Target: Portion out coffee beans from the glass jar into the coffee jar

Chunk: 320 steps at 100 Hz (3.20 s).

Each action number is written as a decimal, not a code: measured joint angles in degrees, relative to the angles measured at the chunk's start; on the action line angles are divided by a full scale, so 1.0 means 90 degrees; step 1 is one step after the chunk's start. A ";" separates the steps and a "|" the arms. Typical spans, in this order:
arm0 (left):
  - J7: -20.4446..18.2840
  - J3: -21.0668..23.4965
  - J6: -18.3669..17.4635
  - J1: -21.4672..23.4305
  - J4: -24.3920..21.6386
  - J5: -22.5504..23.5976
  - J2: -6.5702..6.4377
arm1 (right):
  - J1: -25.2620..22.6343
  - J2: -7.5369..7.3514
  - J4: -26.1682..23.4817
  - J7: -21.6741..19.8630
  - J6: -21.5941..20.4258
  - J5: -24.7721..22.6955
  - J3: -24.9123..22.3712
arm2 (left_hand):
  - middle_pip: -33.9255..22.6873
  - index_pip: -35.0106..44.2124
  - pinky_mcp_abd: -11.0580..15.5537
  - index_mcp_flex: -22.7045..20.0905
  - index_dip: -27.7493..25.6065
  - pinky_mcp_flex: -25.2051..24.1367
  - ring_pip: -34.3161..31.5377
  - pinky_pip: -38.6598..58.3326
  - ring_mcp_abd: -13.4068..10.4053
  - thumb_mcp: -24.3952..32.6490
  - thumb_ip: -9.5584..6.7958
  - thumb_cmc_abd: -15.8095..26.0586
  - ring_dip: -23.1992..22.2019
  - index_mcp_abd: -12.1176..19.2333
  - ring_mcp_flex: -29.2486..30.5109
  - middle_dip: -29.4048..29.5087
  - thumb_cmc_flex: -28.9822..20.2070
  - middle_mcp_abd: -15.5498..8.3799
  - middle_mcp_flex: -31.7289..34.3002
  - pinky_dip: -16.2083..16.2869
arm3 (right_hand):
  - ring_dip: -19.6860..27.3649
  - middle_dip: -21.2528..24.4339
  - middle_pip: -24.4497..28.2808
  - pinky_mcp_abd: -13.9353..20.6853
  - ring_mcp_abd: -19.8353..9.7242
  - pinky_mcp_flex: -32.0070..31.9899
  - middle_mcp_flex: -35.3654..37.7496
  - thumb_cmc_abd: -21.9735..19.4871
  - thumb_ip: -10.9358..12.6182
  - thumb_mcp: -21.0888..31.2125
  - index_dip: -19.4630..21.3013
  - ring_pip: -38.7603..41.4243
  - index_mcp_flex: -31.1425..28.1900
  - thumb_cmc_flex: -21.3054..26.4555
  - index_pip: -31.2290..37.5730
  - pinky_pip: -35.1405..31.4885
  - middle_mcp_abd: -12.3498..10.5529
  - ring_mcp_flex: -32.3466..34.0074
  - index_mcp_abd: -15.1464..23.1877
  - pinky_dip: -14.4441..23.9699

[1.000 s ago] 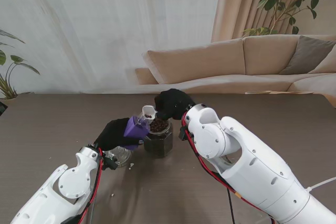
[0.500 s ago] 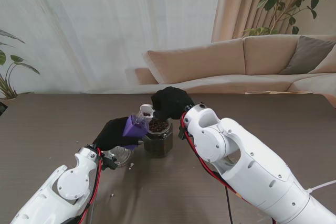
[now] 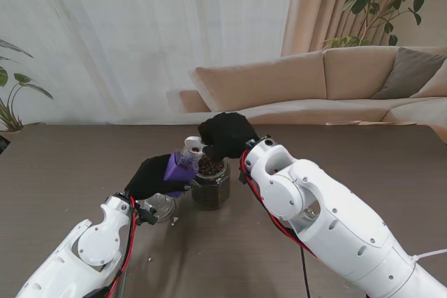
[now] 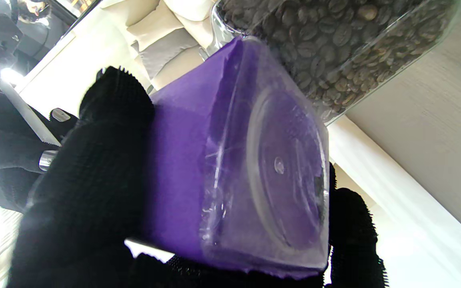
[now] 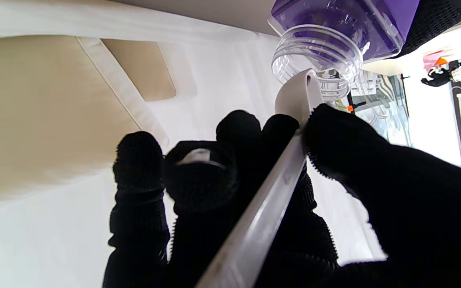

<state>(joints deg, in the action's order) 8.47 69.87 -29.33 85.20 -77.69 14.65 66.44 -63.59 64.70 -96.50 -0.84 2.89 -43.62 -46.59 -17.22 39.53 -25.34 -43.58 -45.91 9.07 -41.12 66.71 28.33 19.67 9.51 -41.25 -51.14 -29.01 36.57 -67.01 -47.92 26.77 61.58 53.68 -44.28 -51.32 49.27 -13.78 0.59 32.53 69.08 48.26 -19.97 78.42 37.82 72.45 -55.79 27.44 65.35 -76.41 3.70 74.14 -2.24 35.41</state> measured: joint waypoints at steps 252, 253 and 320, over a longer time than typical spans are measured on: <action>0.0029 0.0468 0.0148 0.0629 -0.0848 0.0373 -0.0041 | 0.1201 0.0184 0.1987 0.0107 0.0786 -0.0086 0.1432 | 0.0003 -0.0057 0.0000 0.0000 0.0030 -0.0001 0.0000 0.0000 0.0000 0.0000 0.0000 0.0000 0.0000 0.0001 0.0000 0.0000 0.0000 -0.0002 0.0000 0.0000 | 0.0000 0.0000 0.0000 0.0006 -0.0028 0.0229 0.0001 0.0000 0.0000 0.0000 -0.0012 0.0000 0.0035 0.0000 0.0052 0.0016 -0.0012 0.0002 0.0042 0.0003; 0.0029 0.0467 0.0148 0.0629 -0.0848 0.0371 -0.0041 | 0.1207 0.0190 0.2001 0.0112 0.0790 -0.0084 0.1442 | 0.0003 -0.0057 0.0000 0.0000 0.0030 -0.0001 0.0000 0.0000 0.0000 0.0000 0.0000 0.0000 0.0000 0.0001 0.0000 0.0000 0.0000 -0.0002 0.0000 0.0000 | 0.0000 0.0000 0.0000 0.0006 -0.0029 0.0229 0.0001 0.0000 0.0000 0.0000 -0.0012 0.0000 0.0035 0.0000 0.0052 0.0016 -0.0012 0.0002 0.0043 0.0003; 0.0077 0.0458 0.0159 0.0672 -0.0930 0.0369 -0.0038 | 0.1182 0.0284 0.2127 0.0069 0.0608 0.0388 0.1527 | 0.0003 -0.0057 0.0000 0.0000 0.0030 -0.0001 0.0000 0.0000 0.0000 0.0000 0.0000 0.0000 0.0000 0.0001 0.0000 0.0000 0.0000 -0.0003 0.0000 0.0000 | 0.0000 0.0000 0.0000 0.0007 -0.0044 0.0229 0.0001 0.0000 0.0000 0.0000 -0.0012 0.0000 0.0043 0.0000 0.0052 0.0016 -0.0023 0.0002 0.0053 0.0003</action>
<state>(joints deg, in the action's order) 9.16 73.99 -27.90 91.24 -86.06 17.97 66.10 -52.95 67.25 -77.36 -0.23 8.36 -40.13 -32.85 -17.19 39.02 -25.34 -43.58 -45.64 9.06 -41.12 66.71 28.33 19.67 9.51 -41.25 -51.14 -29.00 36.56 -67.01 -47.92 26.74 61.57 53.69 -44.28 -51.32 49.27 -13.72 0.20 34.59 69.09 48.26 -19.97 78.42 37.72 72.44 -55.41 27.44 65.82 -76.27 3.50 74.15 -1.77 35.44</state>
